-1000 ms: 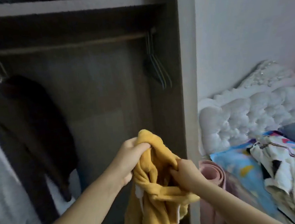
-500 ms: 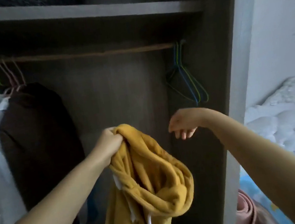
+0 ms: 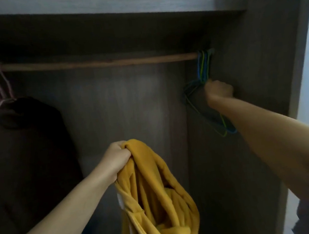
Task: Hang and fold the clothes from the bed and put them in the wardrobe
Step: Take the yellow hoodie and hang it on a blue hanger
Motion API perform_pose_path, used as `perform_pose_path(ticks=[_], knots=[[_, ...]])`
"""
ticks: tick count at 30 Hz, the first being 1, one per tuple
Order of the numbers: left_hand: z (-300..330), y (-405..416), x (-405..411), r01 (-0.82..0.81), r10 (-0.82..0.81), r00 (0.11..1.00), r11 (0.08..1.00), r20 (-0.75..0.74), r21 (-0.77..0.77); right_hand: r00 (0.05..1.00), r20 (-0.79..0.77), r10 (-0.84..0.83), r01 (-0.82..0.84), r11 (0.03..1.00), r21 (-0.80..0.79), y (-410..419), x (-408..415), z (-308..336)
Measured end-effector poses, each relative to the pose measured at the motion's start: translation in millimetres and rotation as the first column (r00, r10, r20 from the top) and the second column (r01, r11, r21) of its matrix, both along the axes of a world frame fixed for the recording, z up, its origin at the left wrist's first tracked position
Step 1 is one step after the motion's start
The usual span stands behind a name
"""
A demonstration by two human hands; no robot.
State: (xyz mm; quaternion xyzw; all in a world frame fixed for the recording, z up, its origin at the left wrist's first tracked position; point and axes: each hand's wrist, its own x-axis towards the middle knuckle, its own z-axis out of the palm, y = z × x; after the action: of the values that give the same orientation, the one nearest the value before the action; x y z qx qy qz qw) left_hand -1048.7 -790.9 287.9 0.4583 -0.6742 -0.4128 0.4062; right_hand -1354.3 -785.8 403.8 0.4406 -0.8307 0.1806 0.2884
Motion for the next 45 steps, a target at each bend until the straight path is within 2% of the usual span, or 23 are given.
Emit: perform_pose_path(ticks=[5, 7, 9, 10, 11, 13, 14, 16, 20, 22, 26, 30, 32, 35, 37, 39, 40, 42, 45], knots=[[-1.3, -23.1, -5.6, 0.014, -0.015, 1.0, 1.0, 0.004, 0.028, 0.974, 0.116, 0.196, -0.161, 0.953, -0.256, -6.6, 9.6, -19.2], [-5.5, -31.3, -6.3, 0.019, -0.02, 1.0, 0.999, 0.015, 0.038, 0.94, 0.144, 0.309, -0.229, 0.884, -0.407, -3.7, 21.0, -52.5], [-10.0, -40.5, -6.3, 0.017, -0.018, 1.0, 0.999, 0.022, 0.048, 0.858, 0.213, 0.467, -0.276, 0.769, -0.576, 3.8, 33.6, -94.3], [-12.4, -44.9, -5.9, 0.014, -0.016, 1.0, 0.998, 0.021, 0.056, 0.78, 0.281, 0.56, -0.276, 0.71, -0.648, 7.4, 40.5, -111.8], [-14.2, -48.8, -5.1, 0.012, -0.014, 1.0, 0.998, 0.02, 0.069, 0.649, 0.372, 0.663, -0.242, 0.644, -0.726, 10.4, 48.0, -123.8], [-16.7, -56.3, -2.4, 0.007, -0.01, 0.999, 0.996, 0.033, 0.094, 0.259, 0.478, 0.839, -0.064, 0.509, -0.858, 14.9, 66.2, -131.1], [-17.4, -59.9, -0.4, 0.005, -0.009, 0.999, 0.994, 0.041, 0.105, 0.117, 0.478, 0.87, 0.005, 0.481, -0.877, 18.2, 74.6, -129.8], [-18.3, -67.1, 5.6, -0.005, -0.001, 0.999, 0.992, 0.051, 0.13, 0.009, 0.43, 0.903, 0.019, 0.43, -0.903, 28.7, 94.1, -122.6], [-20.6, -77.6, 21.4, -0.041, 0.036, 0.999, 0.98, 0.026, 0.195, -0.249, 0.134, 0.959, 0.174, 0.181, -0.968, 59.7, 132.0, -100.8], [-21.5, -80.1, 27.9, -0.065, 0.069, 0.998, 0.974, -0.014, 0.219, -0.319, 0.035, 0.947, 0.24, 0.116, -0.964, 71.2, 151.0, -95.8], [-15.2, -82.5, 41.2, -0.061, 0.083, 0.994, 0.964, -0.072, 0.26, -0.361, -0.032, 0.932, 0.284, 0.077, -0.956, 74.6, 192.0, -105.7], [0.6, -82.6, 51.9, -0.025, 0.047, 0.996, 0.967, -0.081, 0.254, -0.337, 0.082, 0.938, 0.24, 0.169, -0.956, 64.7, 230.3, -130.0], [8.3, -85.5, 58.0, -0.028, 0.039, 0.998, 0.978, -0.048, 0.209, -0.337, 0.088, 0.937, 0.219, 0.169, -0.961, 65.6, 238.9, -132.6], [11.9, -94.6, 71.6, -0.022, 0.031, 0.999, 0.982, -0.045, 0.189, -0.318, -0.035, 0.947, 0.194, 0.029, -0.981, 78.9, 230.7, -113.2], [9.1, -100.4, 77.2, -0.024, 0.041, 0.997, 0.974, -0.07, 0.226, -0.23, -0.098, 0.968, 0.135, -0.068, -0.989, 87.1, 221.7, -99.1], [6.0, -99.8, 74.7, -0.014, 0.044, 0.993, 0.966, -0.11, 0.258, -0.175, -0.102, 0.979, 0.11, -0.084, -0.99, 82.7, 224.1, -100.6], [5.6, -97.3, 70.6, 0.0, 0.038, 0.99, 0.963, -0.136, 0.269, -0.172, -0.07, 0.983, 0.108, -0.051, -0.993, 76.5, 232.2, -107.4], [7.4, -93.8, 60.1, 0.039, 0.022, 0.98, 0.954, -0.2, 0.296, -0.131, 0.075, 0.988, 0.042, 0.081, -0.996, 60.9, 254.5, -134.8], [19.4, -95.1, 58.3, 0.084, 0.016, 0.961, 0.934, -0.276, 0.346, -0.048, 0.379, 0.924, -0.23, 0.359, -0.905, 45.9, 272.9, -186.0]])
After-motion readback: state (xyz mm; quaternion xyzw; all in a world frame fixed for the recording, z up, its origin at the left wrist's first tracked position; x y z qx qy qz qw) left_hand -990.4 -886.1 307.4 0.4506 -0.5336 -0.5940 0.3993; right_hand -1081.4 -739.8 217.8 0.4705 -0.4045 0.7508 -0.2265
